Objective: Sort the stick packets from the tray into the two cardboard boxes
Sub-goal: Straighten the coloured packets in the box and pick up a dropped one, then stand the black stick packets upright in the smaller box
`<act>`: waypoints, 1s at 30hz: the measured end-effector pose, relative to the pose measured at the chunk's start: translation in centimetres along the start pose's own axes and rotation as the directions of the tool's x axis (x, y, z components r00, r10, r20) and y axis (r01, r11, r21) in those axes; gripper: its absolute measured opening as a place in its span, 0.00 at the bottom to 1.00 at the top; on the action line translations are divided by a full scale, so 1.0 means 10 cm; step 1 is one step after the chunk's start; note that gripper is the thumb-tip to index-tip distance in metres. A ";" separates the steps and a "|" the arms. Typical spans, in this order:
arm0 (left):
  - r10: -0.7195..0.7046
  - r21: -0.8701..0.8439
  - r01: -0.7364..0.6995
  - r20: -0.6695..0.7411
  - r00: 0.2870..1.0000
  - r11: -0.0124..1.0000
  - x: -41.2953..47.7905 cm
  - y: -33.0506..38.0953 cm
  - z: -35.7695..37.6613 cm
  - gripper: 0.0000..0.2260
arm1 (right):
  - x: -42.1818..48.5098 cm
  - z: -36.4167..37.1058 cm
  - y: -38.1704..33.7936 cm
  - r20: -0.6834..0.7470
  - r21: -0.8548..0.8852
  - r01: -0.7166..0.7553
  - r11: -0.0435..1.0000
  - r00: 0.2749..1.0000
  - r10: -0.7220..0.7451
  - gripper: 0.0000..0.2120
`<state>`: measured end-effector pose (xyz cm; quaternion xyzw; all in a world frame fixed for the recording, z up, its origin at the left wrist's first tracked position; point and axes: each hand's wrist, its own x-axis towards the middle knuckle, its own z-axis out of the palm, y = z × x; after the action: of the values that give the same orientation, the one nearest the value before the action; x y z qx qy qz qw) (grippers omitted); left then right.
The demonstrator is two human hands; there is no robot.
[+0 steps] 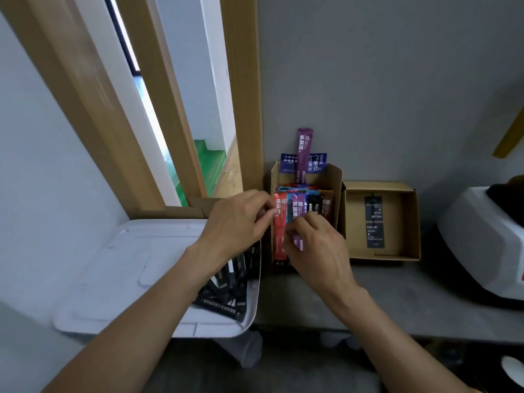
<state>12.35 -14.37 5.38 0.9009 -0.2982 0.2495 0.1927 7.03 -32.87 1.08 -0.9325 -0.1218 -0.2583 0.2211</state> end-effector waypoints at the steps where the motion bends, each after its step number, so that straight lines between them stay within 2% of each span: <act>1: -0.043 -0.014 0.043 0.008 0.999 0.999 -0.05 -0.05 -0.06 0.08 | -0.01 -0.02 -0.06 -0.008 0.032 -0.002 0.999 1.000 0.002 0.09; 3: -0.174 -0.051 0.176 0.031 0.984 0.983 -0.21 -0.25 -0.20 0.05 | -0.04 -0.06 -0.22 0.035 0.122 0.021 0.992 0.999 -0.026 0.09; 4: -0.241 -0.075 0.246 0.075 0.968 0.966 -0.30 -0.39 -0.27 0.05 | -0.06 -0.06 -0.31 0.110 0.155 0.034 0.987 0.993 -0.051 0.11; 6: -0.337 -0.096 0.375 0.278 0.900 0.922 -0.49 -0.67 -0.40 0.13 | -0.10 0.01 -0.51 0.293 0.144 0.048 0.988 0.952 -0.089 0.20; 8: -0.382 -0.010 0.462 0.546 0.746 0.887 -0.68 -0.85 -0.49 0.26 | -0.16 0.20 -0.73 0.408 0.067 0.003 0.998 0.912 -0.030 0.29; 9: -0.386 0.060 0.461 0.646 0.658 0.885 -0.78 -0.89 -0.51 0.36 | -0.18 0.32 -0.83 0.435 0.023 -0.044 0.999 0.900 0.029 0.32; 11: -0.369 0.138 0.423 0.761 0.533 0.896 -0.96 -0.90 -0.46 0.55 | -0.21 0.57 -0.98 0.422 -0.085 -0.122 0.989 0.895 0.147 0.39; 12: -0.355 0.143 0.407 0.781 0.513 0.902 -1.04 -0.88 -0.42 0.61 | -0.21 0.68 -1.02 0.405 -0.137 -0.144 0.980 0.895 0.188 0.40; 14: -0.333 0.126 0.378 0.765 0.552 0.917 -1.14 -0.88 -0.26 0.66 | -0.17 0.84 -1.04 0.415 -0.189 -0.168 0.967 0.879 0.234 0.35; 17: -0.304 0.071 0.356 0.689 0.658 0.932 -1.21 -0.94 -0.05 0.64 | -0.12 0.95 -1.05 0.477 -0.139 -0.179 0.974 0.850 0.225 0.23; 20: -0.260 -0.030 0.342 0.589 0.765 0.939 -1.23 -1.08 -0.01 0.48 | -0.08 0.96 -1.02 0.490 -0.070 -0.194 0.979 0.848 0.203 0.18; 22: -0.264 -0.065 0.352 0.537 0.801 0.934 -1.24 -1.15 -0.03 0.38 | -0.01 0.96 -0.97 0.510 0.002 -0.235 0.972 0.836 0.201 0.13; 24: -0.284 -0.085 0.374 0.502 0.817 0.924 -1.24 -1.20 -0.08 0.32 | 0.10 0.97 -0.90 0.533 0.038 -0.245 0.969 0.825 0.187 0.10; 26: -0.301 -0.069 0.383 0.496 0.814 0.921 -1.24 -1.24 -0.13 0.29 | 0.24 0.97 -0.84 0.510 0.018 -0.210 0.978 0.843 0.172 0.09; 30: -0.357 -0.023 0.439 0.543 0.760 0.898 -1.23 -1.22 -0.30 0.26 | 0.60 1.03 -0.84 0.417 -0.077 -0.039 0.996 0.906 0.068 0.16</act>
<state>10.52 1.71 -1.59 0.9598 -0.1584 -0.0765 0.2189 13.59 -19.94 -0.63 -0.9761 -0.1322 -0.0497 0.1652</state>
